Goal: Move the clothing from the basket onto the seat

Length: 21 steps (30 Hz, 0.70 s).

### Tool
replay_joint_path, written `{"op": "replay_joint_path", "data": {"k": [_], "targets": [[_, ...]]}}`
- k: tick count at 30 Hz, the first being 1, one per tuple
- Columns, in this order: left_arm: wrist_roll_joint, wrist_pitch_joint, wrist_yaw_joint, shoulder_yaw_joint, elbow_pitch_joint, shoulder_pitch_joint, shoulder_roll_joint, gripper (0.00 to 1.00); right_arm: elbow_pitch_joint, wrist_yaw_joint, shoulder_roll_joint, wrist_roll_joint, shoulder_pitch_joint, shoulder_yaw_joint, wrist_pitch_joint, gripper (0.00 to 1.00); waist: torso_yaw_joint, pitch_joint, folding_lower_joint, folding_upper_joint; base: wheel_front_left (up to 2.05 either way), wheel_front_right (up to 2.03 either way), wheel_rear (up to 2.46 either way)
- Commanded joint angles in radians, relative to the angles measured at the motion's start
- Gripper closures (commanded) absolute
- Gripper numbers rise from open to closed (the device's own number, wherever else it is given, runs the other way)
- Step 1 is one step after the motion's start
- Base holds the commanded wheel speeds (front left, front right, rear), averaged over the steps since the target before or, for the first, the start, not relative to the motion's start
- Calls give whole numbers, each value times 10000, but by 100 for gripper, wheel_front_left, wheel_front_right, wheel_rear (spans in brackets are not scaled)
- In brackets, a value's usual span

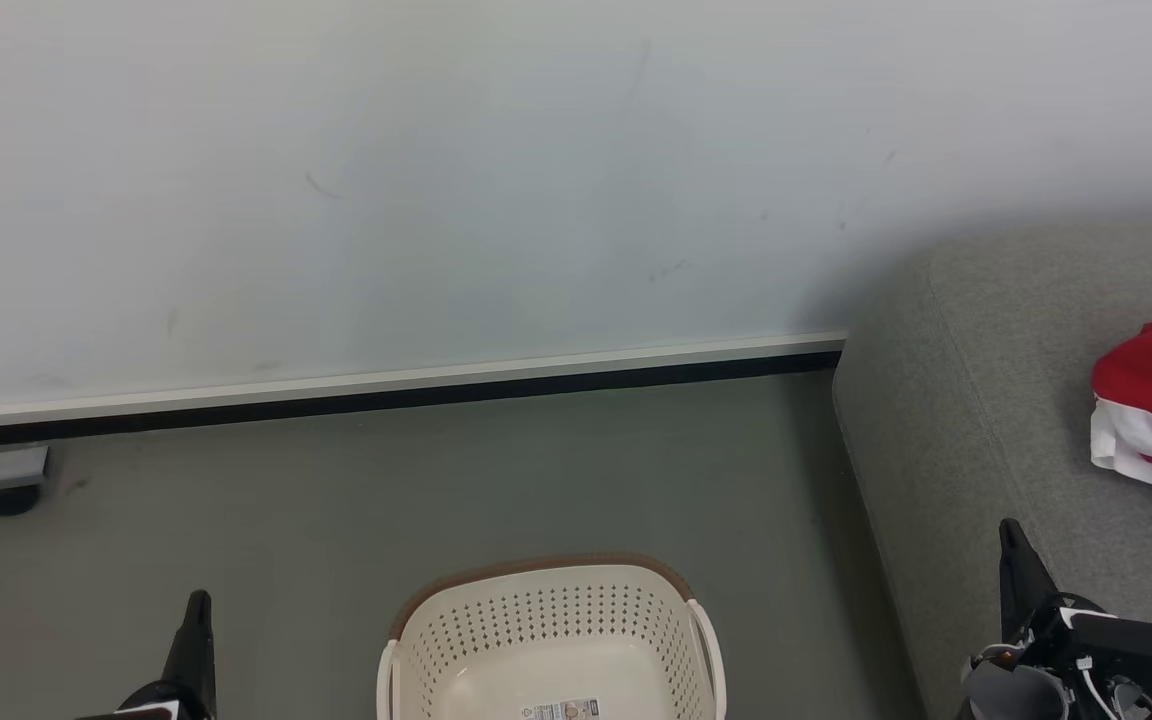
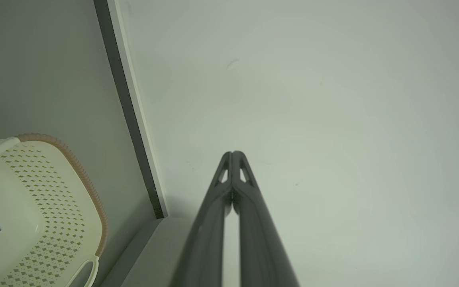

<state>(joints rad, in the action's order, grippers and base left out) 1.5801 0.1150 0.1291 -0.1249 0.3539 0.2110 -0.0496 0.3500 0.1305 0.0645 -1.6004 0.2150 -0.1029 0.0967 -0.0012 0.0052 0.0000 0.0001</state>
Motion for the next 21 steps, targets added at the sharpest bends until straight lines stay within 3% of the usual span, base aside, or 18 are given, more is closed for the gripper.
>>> {"op": "replay_joint_path", "data": {"k": [1, 21], "targets": [[261, 71, 38, -56, 78, 194, -11, 100, 67, 4, -47, -197, 61, -58, 86, 100, 12, 20, 0, -1, 0, 0, 0], [228, 63, 34, -52, 65, 123, -12, 100, 58, 4, -73, -87, 61, -101, 97, 100, 12, 20, 0, -1, 0, 0, 0]]}}
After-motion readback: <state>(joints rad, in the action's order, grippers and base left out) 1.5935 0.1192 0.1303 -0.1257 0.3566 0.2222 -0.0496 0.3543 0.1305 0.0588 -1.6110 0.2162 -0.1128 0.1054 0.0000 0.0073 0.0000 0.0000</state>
